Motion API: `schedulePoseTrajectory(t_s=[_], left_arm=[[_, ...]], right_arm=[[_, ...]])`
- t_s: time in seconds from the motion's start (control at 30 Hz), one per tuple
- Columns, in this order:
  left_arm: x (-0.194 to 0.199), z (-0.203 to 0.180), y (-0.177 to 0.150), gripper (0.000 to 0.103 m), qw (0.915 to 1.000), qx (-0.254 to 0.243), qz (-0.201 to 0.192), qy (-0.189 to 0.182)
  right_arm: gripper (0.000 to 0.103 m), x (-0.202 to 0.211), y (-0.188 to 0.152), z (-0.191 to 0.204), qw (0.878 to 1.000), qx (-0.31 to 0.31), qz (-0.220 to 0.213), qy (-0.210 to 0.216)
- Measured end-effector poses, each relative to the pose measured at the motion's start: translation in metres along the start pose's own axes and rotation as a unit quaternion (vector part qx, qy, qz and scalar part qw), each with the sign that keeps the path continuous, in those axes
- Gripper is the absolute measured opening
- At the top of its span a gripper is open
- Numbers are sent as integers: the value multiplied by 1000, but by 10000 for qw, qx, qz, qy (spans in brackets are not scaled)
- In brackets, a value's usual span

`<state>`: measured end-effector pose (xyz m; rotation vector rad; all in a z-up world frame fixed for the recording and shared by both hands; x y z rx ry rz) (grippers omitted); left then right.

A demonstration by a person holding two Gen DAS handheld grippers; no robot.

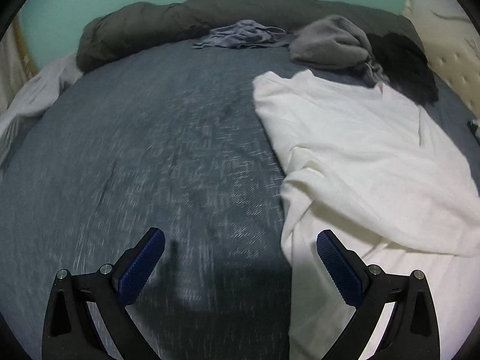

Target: Fold clothes

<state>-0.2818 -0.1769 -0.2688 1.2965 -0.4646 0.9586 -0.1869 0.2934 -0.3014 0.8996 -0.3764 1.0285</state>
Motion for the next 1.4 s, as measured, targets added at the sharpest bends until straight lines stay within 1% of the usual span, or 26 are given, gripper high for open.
schedulePoseTrajectory(t_s=[0.1,0.17,0.27,0.4,0.53,0.67,0.9,1.03,1.17,1.3,1.37,1.4], left_arm=[[-2,2,-7,103,9999,-90,5,44],[-5,5,-3,103,10000,-6,-51,84],[-11,13,2,103,9995,111,-136,272],[-24,24,2,103,9992,340,-52,226],[-16,29,4,103,9986,439,-95,279],[-12,34,3,103,9977,646,-39,198],[-1,30,9,103,9981,513,-183,273],[-11,33,1,103,9986,485,6,227],[-14,33,-2,103,9986,495,64,198],[-13,32,-1,103,9987,453,27,227],[-13,32,-1,103,9987,460,33,218],[-14,32,-1,103,9987,473,42,202]], right_arm=[[2,-1,-2,-1,10000,-10,-4,23],[2,-2,-3,-3,10000,-57,-19,76],[2,-2,-7,-8,9997,-173,-37,158],[2,4,-11,-10,9992,-277,-120,268],[2,13,-10,-10,9982,-375,-265,373],[2,16,-9,-6,9982,-338,-292,396],[2,12,-13,-13,9976,-500,-207,425],[2,10,-17,-17,9971,-606,-133,443],[2,11,-17,-18,9968,-638,-130,470],[4,8,-17,-25,9925,-976,-120,729],[16,10,-19,-27,9912,-1070,-150,764],[36,11,-21,-28,9905,-1117,-165,782]])
Point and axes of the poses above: each gripper's, at about its wrist camera, not at the fingertips, and x roughly against the way its jaws point, z to its left, y to its top, the point moved 3 cm from there along -x, roughly the way its jaws point, and after that the axes turned 13 degrees about y, right-handed, at the moved point
